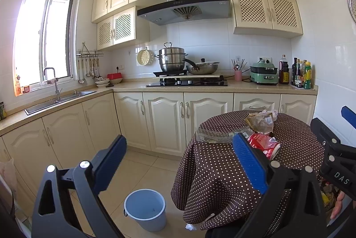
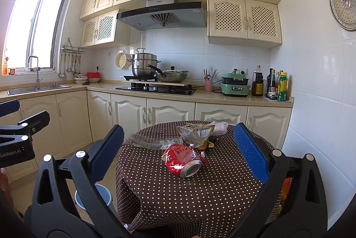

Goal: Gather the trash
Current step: 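Grasp the red can with the left tool while the right tool grasps the gold wrapper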

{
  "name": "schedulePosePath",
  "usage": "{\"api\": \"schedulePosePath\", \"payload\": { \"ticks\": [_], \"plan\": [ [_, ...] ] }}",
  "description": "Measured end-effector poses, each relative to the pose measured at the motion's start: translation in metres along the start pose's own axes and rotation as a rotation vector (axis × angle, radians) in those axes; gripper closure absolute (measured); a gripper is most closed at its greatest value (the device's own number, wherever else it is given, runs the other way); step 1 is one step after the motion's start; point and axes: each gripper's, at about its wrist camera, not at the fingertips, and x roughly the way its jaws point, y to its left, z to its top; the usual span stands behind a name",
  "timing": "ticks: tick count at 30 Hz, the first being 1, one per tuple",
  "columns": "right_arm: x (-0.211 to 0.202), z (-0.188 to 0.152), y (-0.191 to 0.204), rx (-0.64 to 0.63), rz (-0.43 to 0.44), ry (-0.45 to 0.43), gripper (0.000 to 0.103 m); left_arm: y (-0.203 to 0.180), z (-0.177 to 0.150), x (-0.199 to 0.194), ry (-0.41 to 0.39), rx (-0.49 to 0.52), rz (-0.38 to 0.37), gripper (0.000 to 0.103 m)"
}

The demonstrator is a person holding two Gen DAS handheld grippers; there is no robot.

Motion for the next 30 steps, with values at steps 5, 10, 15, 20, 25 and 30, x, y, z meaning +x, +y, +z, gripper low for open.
{"api": "schedulePosePath", "payload": {
  "ticks": [5, 10, 15, 20, 25, 30],
  "plan": [
    [0.005, -0.005, -0.003, 0.008, -0.002, 0.018, 0.006, -0.002, 0.000, 0.006, 0.021, 0.004, -0.003, 0.008],
    [0.025, -0.019, -0.015, 0.031, -0.024, 0.077, 0.006, -0.009, -0.007, 0.027, 0.076, 0.010, -0.028, 0.008],
    [0.064, -0.043, -0.030, 0.041, -0.057, 0.180, 0.006, -0.020, -0.019, 0.065, 0.166, 0.030, -0.062, 0.008],
    [0.106, -0.062, -0.055, 0.110, -0.054, 0.287, 0.006, -0.034, -0.029, 0.117, 0.275, 0.018, -0.131, 0.009],
    [0.136, -0.076, -0.085, 0.199, -0.108, 0.324, 0.006, -0.067, -0.035, 0.168, 0.368, -0.022, -0.271, 0.009],
    [0.166, -0.080, -0.099, 0.172, -0.194, 0.380, 0.006, -0.104, -0.042, 0.222, 0.461, -0.104, -0.379, 0.009]
  ]
}}
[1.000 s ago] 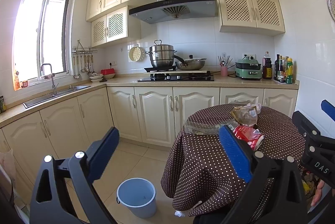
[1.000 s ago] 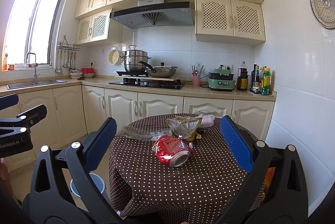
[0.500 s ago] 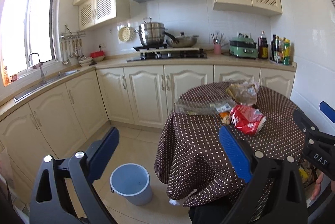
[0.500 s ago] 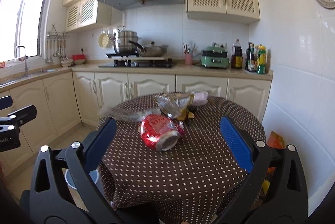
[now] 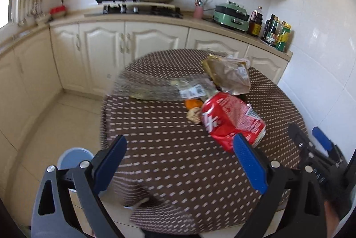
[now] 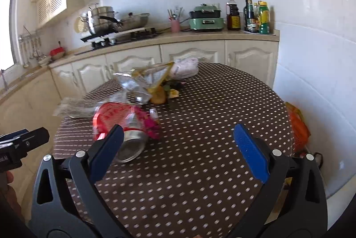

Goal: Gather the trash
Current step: 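Grasp the red can with the left tool while the right tool grasps the gold wrapper, then carry can and wrapper to the blue bucket and open both tools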

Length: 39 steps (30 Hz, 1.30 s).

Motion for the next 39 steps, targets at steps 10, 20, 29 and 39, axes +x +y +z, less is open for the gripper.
{"api": "schedulePosePath", "payload": {
  "ticks": [10, 20, 29, 39],
  "plan": [
    [0.051, 0.009, 0.006, -0.069, 0.017, 0.140, 0.006, -0.015, 0.007, 0.078, 0.114, -0.111, -0.090, 0.009],
    [0.075, 0.011, 0.017, -0.126, 0.027, 0.206, 0.006, -0.028, 0.014, 0.101, 0.118, -0.119, -0.152, 0.016],
    [0.081, 0.014, 0.031, -0.159, 0.044, 0.214, 0.006, -0.018, 0.019, 0.089, 0.061, -0.117, -0.151, 0.057],
    [0.085, 0.051, 0.055, -0.177, 0.085, 0.131, 0.006, -0.006, 0.035, 0.027, -0.155, 0.000, 0.031, 0.059]
  ]
}}
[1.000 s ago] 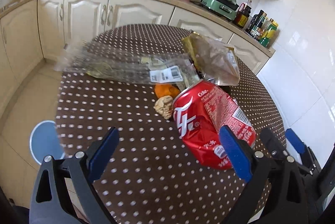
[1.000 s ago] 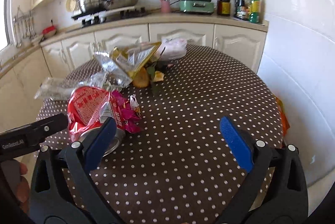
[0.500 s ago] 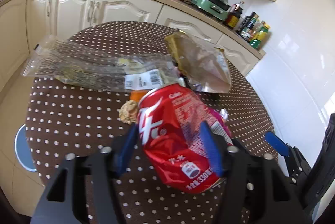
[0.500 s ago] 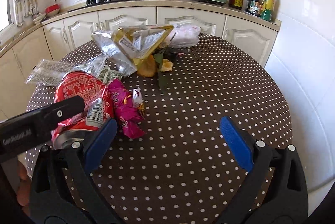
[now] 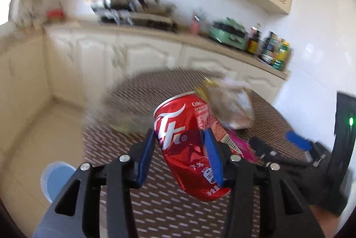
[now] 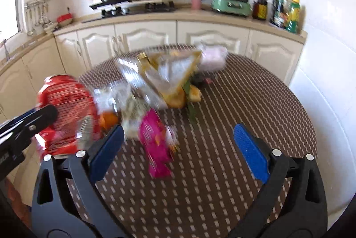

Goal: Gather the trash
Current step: 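Carry can and wrapper to the blue bucket and open both tools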

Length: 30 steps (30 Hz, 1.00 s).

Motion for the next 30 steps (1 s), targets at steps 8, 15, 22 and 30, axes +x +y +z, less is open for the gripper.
{"api": "schedulePosePath", "payload": {
  "ticks": [8, 15, 22, 30],
  "plan": [
    [0.049, 0.039, 0.044, -0.191, -0.040, 0.057, 0.045, 0.031, 0.029, -0.017, -0.081, 0.022, 0.186, 0.059],
    [0.032, 0.043, 0.048, -0.164, -0.023, -0.060, 0.097, 0.070, 0.032, -0.021, -0.075, -0.031, 0.166, 0.059],
    [-0.036, 0.055, 0.120, -0.190, 0.178, -0.259, 0.097, 0.139, 0.027, -0.043, -0.081, -0.114, 0.173, 0.059],
    [-0.021, 0.024, 0.304, -0.314, 0.629, -0.150, 0.097, 0.277, -0.007, -0.060, 0.002, -0.237, 0.344, 0.103]
  ]
}}
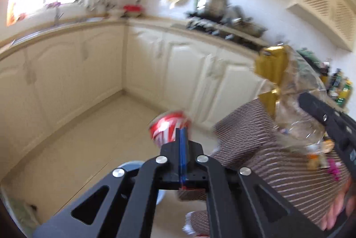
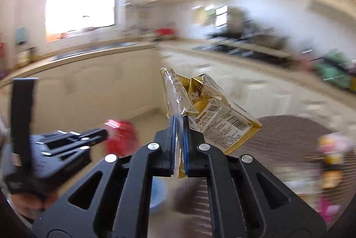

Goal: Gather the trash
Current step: 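Carry can and wrapper to the blue bucket and open both tools, then grasp the brown crumpled paper with left tool while right grasps pink wrapper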

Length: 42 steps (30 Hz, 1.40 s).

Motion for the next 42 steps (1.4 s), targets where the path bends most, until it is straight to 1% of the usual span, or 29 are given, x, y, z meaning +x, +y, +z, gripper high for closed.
{"api": "schedulePosePath", "payload": {
  "ticks": [1, 2, 3, 4, 5, 6, 7, 8, 9, 10, 12, 13, 16, 18, 19, 20, 21, 23, 25, 27, 28, 29, 30, 33, 35, 38, 40, 41, 42],
  "plan": [
    [0.024, -0.006, 0.014, -0.003, 0.041, 0.032, 0.097, 0.019, -0.004, 0.014, 0.017, -0.005, 0.020, 0.103],
    [0.044, -0.011, 0.023, -0.004, 0.064, 0.060, 0.097, 0.031, -0.008, 0.024, 0.036, -0.015, 0.012, 0.103],
    [0.074, -0.021, 0.033, 0.006, 0.084, 0.105, 0.097, 0.044, -0.013, 0.039, 0.057, -0.029, -0.015, 0.103],
    [0.102, -0.032, 0.040, 0.022, 0.101, 0.145, 0.097, 0.056, -0.018, 0.057, 0.080, -0.036, 0.003, 0.103],
    [0.130, -0.046, 0.045, 0.031, 0.110, 0.187, 0.097, 0.071, -0.024, 0.088, 0.111, -0.016, 0.036, 0.103],
    [0.166, -0.068, 0.050, 0.050, 0.115, 0.253, 0.097, 0.083, -0.028, 0.107, 0.137, -0.015, 0.024, 0.103],
    [0.193, -0.087, 0.052, 0.078, 0.135, 0.312, 0.097, 0.096, -0.034, 0.131, 0.186, -0.024, 0.051, 0.103],
    [0.218, -0.109, 0.053, 0.100, 0.150, 0.381, 0.097, 0.112, -0.044, 0.158, 0.267, -0.022, 0.080, 0.103],
    [0.232, -0.123, 0.052, 0.116, 0.160, 0.419, 0.097, 0.124, -0.053, 0.174, 0.311, -0.029, 0.086, 0.103],
    [0.251, -0.141, 0.051, 0.143, 0.183, 0.464, 0.097, 0.138, -0.063, 0.185, 0.328, -0.050, 0.096, 0.103],
    [0.280, -0.167, 0.047, 0.207, 0.215, 0.540, 0.097, 0.159, -0.080, 0.203, 0.384, -0.087, 0.076, 0.103],
    [0.293, -0.180, 0.044, 0.241, 0.225, 0.568, 0.097, 0.165, -0.088, 0.209, 0.401, -0.100, 0.088, 0.103],
    [0.316, -0.205, 0.045, 0.272, 0.235, 0.619, 0.097, 0.175, -0.110, 0.230, 0.449, -0.097, 0.111, 0.102],
    [0.326, -0.211, 0.043, 0.272, 0.228, 0.626, 0.097, 0.180, -0.123, 0.248, 0.502, -0.115, 0.122, 0.101],
    [0.331, -0.214, 0.044, 0.287, 0.233, 0.631, 0.097, 0.181, -0.127, 0.251, 0.518, -0.124, 0.124, 0.096],
    [0.336, -0.216, 0.045, 0.305, 0.234, 0.631, 0.095, 0.182, -0.124, 0.263, 0.534, -0.138, 0.125, 0.085],
    [0.341, -0.216, 0.043, 0.315, 0.231, 0.632, 0.093, 0.182, -0.125, 0.262, 0.531, -0.143, 0.130, 0.071],
    [0.344, -0.219, 0.042, 0.326, 0.221, 0.637, 0.092, 0.180, -0.126, 0.259, 0.506, -0.138, 0.147, 0.060],
    [0.348, -0.219, 0.045, 0.333, 0.215, 0.639, 0.091, 0.176, -0.122, 0.260, 0.496, -0.131, 0.141, 0.058],
    [0.350, -0.213, 0.048, 0.323, 0.201, 0.641, 0.084, 0.178, -0.124, 0.257, 0.490, -0.131, 0.148, 0.055],
    [0.353, -0.213, 0.046, 0.318, 0.196, 0.635, 0.077, 0.182, -0.125, 0.255, 0.487, -0.130, 0.150, 0.055],
    [0.357, -0.210, 0.045, 0.313, 0.189, 0.628, 0.065, 0.181, -0.127, 0.253, 0.485, -0.131, 0.151, 0.055],
    [0.353, -0.206, 0.045, 0.311, 0.187, 0.616, 0.058, 0.182, -0.129, 0.250, 0.482, -0.134, 0.152, 0.054],
    [0.337, -0.193, 0.050, 0.273, 0.163, 0.589, 0.057, 0.177, -0.128, 0.241, 0.465, -0.145, 0.152, 0.054],
    [0.322, -0.182, 0.050, 0.250, 0.139, 0.565, 0.057, 0.172, -0.120, 0.225, 0.437, -0.141, 0.151, 0.054],
    [0.287, -0.156, 0.051, 0.194, 0.090, 0.507, 0.057, 0.161, -0.106, 0.199, 0.395, -0.127, 0.140, 0.054],
    [0.257, -0.136, 0.050, 0.164, 0.058, 0.453, 0.056, 0.151, -0.094, 0.175, 0.351, -0.121, 0.128, 0.048],
    [0.257, -0.136, 0.050, 0.164, 0.058, 0.453, 0.054, 0.146, -0.089, 0.161, 0.326, -0.118, 0.126, 0.046],
    [0.221, -0.115, 0.048, 0.140, 0.022, 0.393, 0.054, 0.140, -0.084, 0.149, 0.303, -0.114, 0.118, 0.045]
  ]
}}
